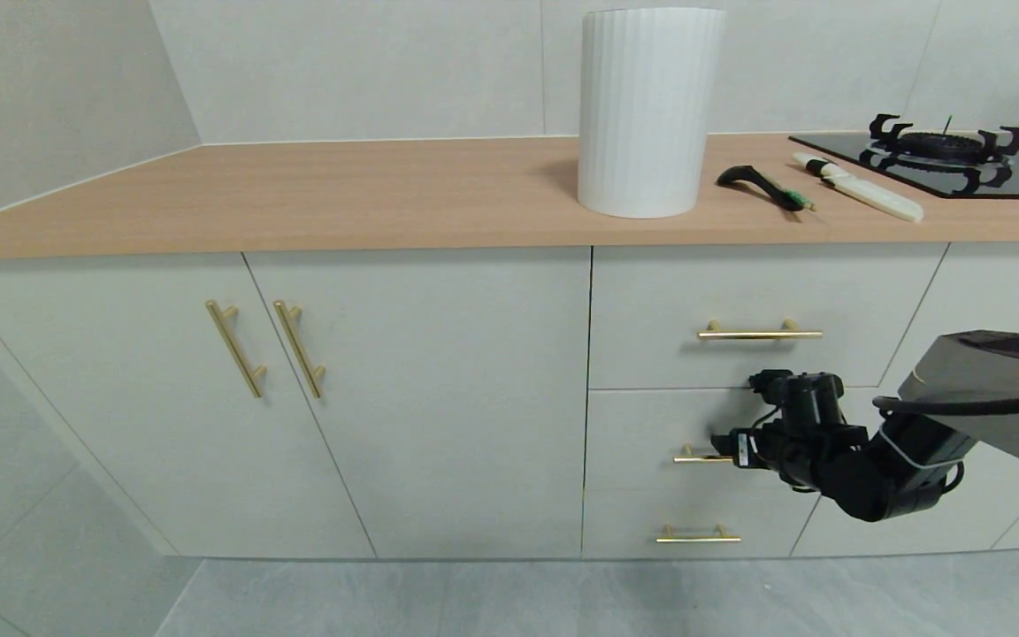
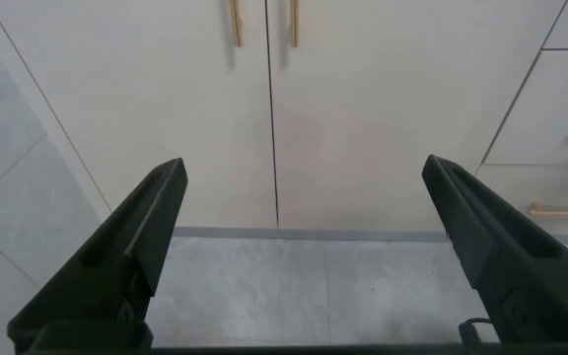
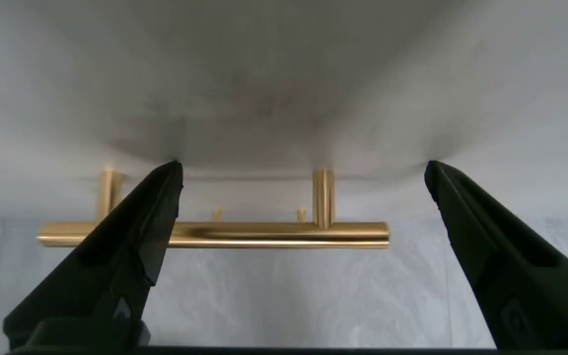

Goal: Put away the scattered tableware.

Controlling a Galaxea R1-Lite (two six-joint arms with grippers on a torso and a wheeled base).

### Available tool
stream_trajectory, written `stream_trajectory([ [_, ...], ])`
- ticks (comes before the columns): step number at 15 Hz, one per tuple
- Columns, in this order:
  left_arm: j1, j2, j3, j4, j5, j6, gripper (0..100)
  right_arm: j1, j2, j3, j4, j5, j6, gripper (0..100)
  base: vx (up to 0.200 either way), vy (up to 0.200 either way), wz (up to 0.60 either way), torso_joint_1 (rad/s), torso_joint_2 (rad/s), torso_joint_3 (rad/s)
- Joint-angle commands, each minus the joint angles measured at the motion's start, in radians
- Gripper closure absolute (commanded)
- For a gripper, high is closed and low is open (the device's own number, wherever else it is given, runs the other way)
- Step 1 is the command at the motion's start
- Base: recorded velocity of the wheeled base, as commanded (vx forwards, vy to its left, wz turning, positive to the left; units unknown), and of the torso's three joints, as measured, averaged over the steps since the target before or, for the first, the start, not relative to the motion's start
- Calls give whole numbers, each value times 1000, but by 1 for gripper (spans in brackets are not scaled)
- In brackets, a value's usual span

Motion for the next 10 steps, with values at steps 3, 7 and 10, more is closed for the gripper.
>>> stream_trajectory([
  [3, 0, 1, 0, 0, 0, 0, 0, 0, 44, -23, -4, -16, 0, 0, 0, 0, 0, 0, 0, 0],
  [7, 0, 1, 0, 0, 0, 0, 0, 0, 45, -17, 30, -14, -5, 0, 0, 0, 0, 0, 0, 0],
  [10, 0, 1, 0, 0, 0, 0, 0, 0, 35, -9, 56, -14, -6, 0, 0, 0, 0, 0, 0, 0],
])
